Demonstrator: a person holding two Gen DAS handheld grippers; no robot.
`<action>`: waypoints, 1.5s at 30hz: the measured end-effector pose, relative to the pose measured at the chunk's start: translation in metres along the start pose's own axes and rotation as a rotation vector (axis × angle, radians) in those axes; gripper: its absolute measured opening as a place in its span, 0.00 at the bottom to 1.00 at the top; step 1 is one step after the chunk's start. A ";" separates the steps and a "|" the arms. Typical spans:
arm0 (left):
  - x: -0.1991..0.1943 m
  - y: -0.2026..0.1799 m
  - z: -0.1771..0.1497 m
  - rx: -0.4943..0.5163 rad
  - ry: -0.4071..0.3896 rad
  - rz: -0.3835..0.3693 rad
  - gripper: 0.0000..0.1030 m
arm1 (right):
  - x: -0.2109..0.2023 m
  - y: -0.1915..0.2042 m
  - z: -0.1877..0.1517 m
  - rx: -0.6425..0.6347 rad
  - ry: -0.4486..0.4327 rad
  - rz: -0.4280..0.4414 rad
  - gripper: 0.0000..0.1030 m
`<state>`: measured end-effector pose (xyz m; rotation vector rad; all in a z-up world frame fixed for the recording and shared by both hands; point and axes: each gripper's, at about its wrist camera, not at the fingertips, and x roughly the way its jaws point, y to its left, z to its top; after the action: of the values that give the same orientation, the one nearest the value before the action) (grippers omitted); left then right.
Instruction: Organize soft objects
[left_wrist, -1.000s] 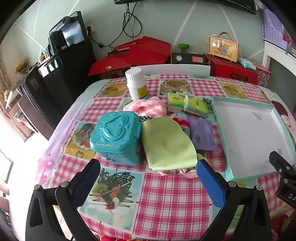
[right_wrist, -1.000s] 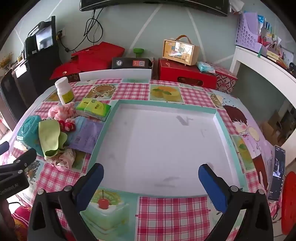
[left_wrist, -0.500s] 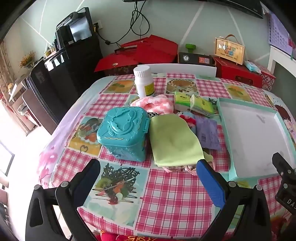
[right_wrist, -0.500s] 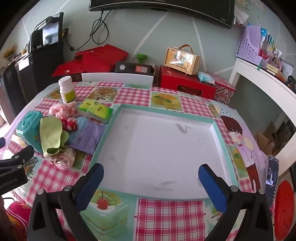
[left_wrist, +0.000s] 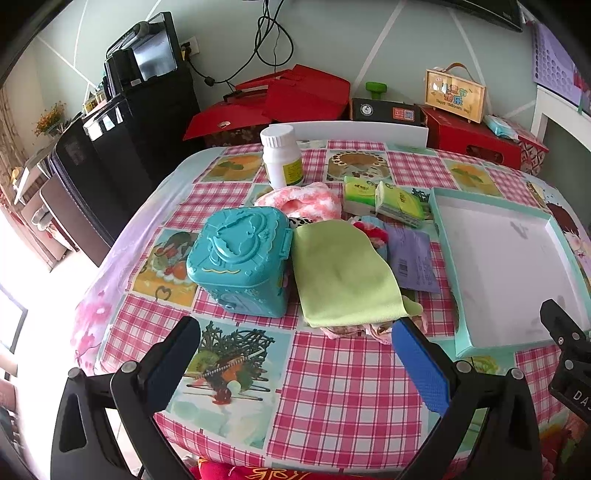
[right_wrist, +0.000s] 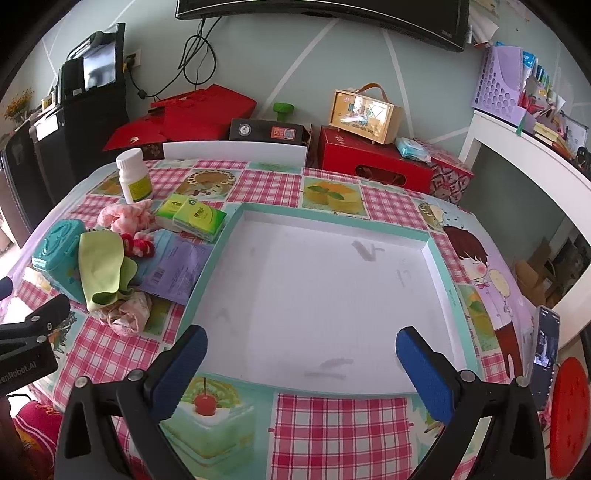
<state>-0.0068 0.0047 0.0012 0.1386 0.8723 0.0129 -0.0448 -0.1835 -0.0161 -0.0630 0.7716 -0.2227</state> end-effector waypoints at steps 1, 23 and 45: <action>0.000 0.000 0.000 0.001 0.001 -0.001 1.00 | 0.000 0.000 0.000 0.001 0.000 0.000 1.00; 0.001 0.000 -0.002 0.001 0.001 -0.002 1.00 | 0.000 -0.003 0.000 0.021 0.000 -0.012 1.00; 0.002 0.001 -0.004 -0.008 0.004 -0.008 1.00 | 0.002 -0.005 0.000 0.031 0.009 -0.016 1.00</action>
<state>-0.0082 0.0066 -0.0026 0.1277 0.8771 0.0097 -0.0442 -0.1893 -0.0172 -0.0386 0.7770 -0.2501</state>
